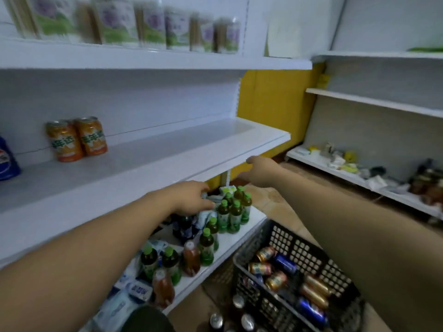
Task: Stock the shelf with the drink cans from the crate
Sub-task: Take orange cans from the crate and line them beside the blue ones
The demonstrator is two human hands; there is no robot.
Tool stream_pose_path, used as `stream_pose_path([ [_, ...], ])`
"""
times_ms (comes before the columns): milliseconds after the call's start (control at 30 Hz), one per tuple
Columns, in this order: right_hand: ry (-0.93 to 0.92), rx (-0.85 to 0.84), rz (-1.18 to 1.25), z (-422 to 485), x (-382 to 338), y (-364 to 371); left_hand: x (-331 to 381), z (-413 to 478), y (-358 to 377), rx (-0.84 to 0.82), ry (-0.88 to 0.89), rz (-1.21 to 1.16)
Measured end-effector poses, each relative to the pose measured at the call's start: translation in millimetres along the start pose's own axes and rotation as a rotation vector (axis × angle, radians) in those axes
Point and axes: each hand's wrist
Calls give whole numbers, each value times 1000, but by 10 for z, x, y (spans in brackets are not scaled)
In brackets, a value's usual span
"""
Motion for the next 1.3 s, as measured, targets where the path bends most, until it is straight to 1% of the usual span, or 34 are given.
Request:
stream_pose_path([
  [100, 169, 19, 11, -378, 716, -62, 881, 168, 281, -84, 193, 40],
  [233, 385, 62, 75, -763, 1688, -45, 1675, 379, 788, -243, 368, 98],
  [367, 578, 71, 135, -1068, 2591, 116, 2154, 753, 1421, -336, 425, 136],
  [500, 721, -30, 193, -1182, 3408, 404, 2527, 1196, 2039, -484, 457, 152],
  [633, 805, -124, 230, -1065, 4063, 849, 2730, 1704, 2722, -621, 442, 106],
  [800, 831, -237, 311, -736, 4717, 1525, 2817, 2294, 3529, -767, 405, 30],
  [933, 879, -297, 319, -397, 5243, 2175, 2828, 2759, 4129, -812, 367, 14],
  [1100, 928, -360, 289, -120, 5838, 2928, 2812, 3255, 4869, -852, 321, -78],
  [1233, 923, -423, 212, -13, 6161, 3435, 2757, 3461, 5307, -867, 288, -115],
  [1300, 913, -419, 201, 35, 6253, 3607, 2747, 3521, 5464, -871, 294, -122],
])
Point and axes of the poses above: each hand's wrist, its own z-axis towards the middle knuckle, its own y-axis out of the palm, x = y × z, and after that the axes turned 9 degrees about z, right-handed
